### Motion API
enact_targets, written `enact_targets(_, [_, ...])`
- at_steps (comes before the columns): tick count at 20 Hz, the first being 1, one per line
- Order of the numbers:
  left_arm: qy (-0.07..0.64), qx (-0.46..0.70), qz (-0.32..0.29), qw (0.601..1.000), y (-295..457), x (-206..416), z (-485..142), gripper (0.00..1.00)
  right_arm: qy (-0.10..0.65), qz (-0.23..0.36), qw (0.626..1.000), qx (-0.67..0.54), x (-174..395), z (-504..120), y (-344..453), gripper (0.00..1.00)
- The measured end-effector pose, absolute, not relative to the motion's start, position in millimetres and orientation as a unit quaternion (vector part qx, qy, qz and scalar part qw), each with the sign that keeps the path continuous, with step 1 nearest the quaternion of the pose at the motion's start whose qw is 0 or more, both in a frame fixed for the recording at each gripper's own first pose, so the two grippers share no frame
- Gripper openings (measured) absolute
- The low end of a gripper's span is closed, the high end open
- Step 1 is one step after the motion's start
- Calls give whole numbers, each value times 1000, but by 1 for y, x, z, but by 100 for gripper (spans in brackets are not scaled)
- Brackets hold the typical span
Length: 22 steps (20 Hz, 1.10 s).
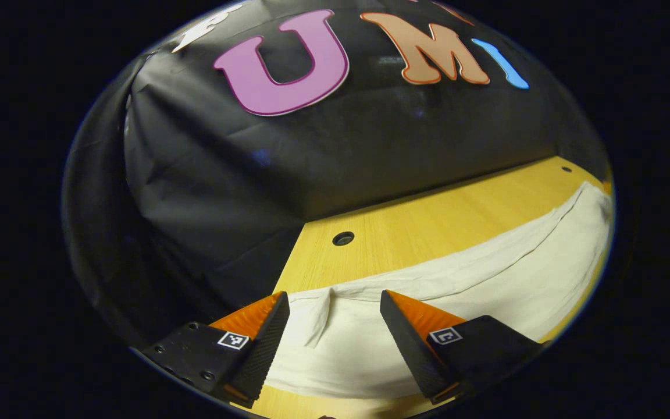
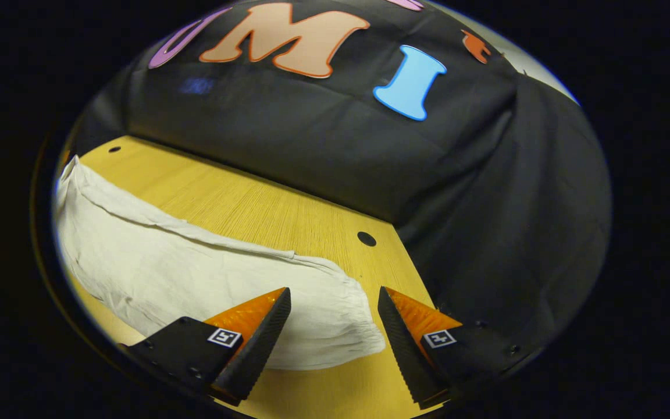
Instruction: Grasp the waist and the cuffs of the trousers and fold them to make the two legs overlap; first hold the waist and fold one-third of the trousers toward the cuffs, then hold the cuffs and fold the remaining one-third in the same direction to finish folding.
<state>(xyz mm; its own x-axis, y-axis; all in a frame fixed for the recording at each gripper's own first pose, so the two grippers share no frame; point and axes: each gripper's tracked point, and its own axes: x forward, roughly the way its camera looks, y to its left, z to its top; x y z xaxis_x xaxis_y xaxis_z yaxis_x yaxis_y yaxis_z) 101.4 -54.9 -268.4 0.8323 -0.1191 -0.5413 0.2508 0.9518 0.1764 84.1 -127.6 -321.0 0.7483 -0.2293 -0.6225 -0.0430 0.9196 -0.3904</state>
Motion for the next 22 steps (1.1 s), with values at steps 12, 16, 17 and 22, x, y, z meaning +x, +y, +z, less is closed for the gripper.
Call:
enact_targets(12, [235,51,-81,967,-65,107,-201,96,421,-164,892,27,42,-373,-190,99])
enact_targets(16, [237,52,-75,967,-66,105,-196,92,445,-185,872,84,34,-398,-194,99])
enact_targets(17, [238,53,-74,967,-66,97,-197,96,449,-190,867,103,35,-402,-192,99])
enact_targets(22, [239,60,-68,967,-67,88,-193,97,460,-208,849,154,36,-414,-190,90])
